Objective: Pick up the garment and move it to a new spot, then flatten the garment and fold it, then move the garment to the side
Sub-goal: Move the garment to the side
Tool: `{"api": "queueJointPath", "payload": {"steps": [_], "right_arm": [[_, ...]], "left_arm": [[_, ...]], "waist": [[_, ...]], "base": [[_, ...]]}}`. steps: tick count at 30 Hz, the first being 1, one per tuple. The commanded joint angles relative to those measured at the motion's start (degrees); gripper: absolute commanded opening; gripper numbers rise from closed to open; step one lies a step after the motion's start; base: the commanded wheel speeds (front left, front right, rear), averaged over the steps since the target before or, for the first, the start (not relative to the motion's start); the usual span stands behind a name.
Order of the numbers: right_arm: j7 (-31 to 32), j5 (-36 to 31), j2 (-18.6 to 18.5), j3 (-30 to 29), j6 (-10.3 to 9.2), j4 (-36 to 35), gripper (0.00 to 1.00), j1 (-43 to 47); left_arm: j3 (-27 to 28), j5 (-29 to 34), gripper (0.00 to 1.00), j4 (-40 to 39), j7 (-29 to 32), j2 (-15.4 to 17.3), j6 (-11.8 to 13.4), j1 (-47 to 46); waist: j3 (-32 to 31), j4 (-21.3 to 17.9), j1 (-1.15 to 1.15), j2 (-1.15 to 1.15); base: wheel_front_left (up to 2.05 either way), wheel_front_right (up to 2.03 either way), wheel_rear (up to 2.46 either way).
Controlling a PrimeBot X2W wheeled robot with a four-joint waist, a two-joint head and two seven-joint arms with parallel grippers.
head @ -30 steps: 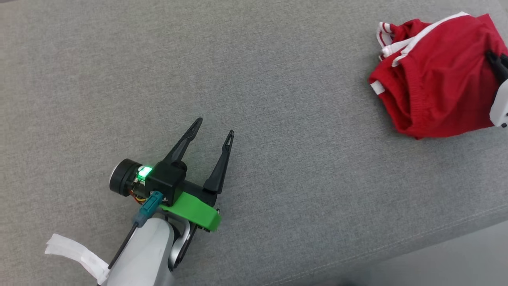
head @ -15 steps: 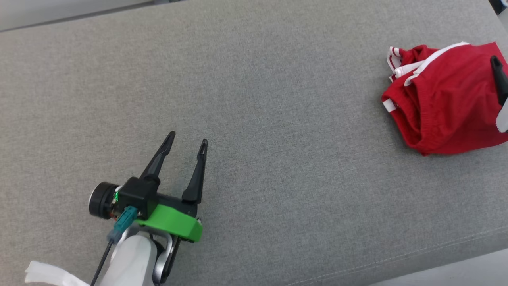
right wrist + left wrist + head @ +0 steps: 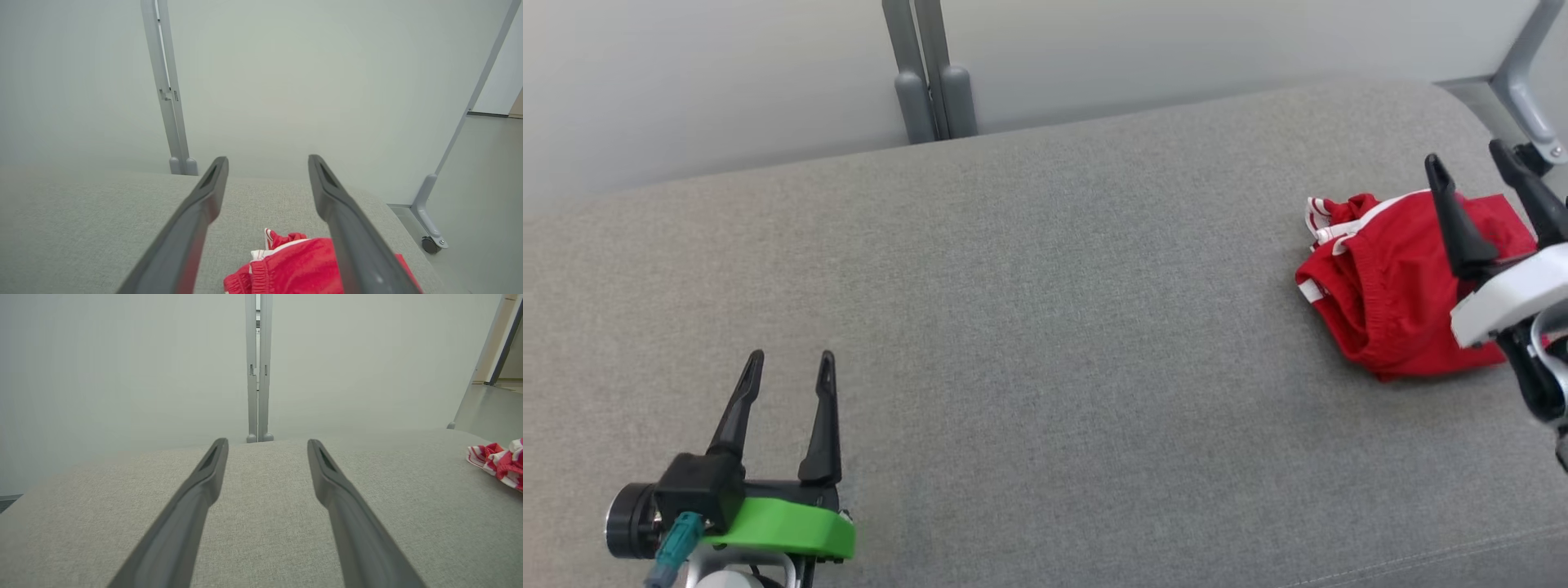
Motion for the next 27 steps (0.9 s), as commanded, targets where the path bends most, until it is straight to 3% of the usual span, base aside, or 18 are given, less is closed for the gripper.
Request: {"api": "queueJointPath", "payload": {"steps": [1, 12, 21, 27], "right_arm": [[-0.2, -1.1, 1.1, -1.7, -0.05, -1.9, 1.0, 2.8], [-0.2, -10.3, 10.2, -13.9, -0.05, -11.6, 1.0, 20.6], [-0.2, -13.5, 15.4, -15.5, -0.05, -12.4, 1.0, 27.2], [-0.2, -14.5, 16.8, -15.2, -0.05, -12.9, 1.0, 28.9]], "left_arm": [[0.8, -0.8, 1.0, -0.1, -0.2, 0.1, 0.1, 1.1], [4.8, -3.9, 1.0, 2.4, -0.2, -2.1, -0.3, 4.4], [5.1, -2.4, 1.0, 4.1, -0.2, -3.4, -1.3, 6.6], [5.3, -1.9, 1.0, 4.2, -0.2, -4.1, -1.8, 7.3]], "waist": [[-3.8, 2.4, 0.0, 0.0], [-6.6, 5.1, 0.0, 0.0], [-7.5, 5.8, 0.0, 0.0], [-7.6, 6.2, 0.0, 0.0]], "base": [[0.0, 0.0, 0.0], [0.0, 0.0, 0.0], [0.0, 0.0, 0.0], [0.0, 0.0, 0.0]]}}
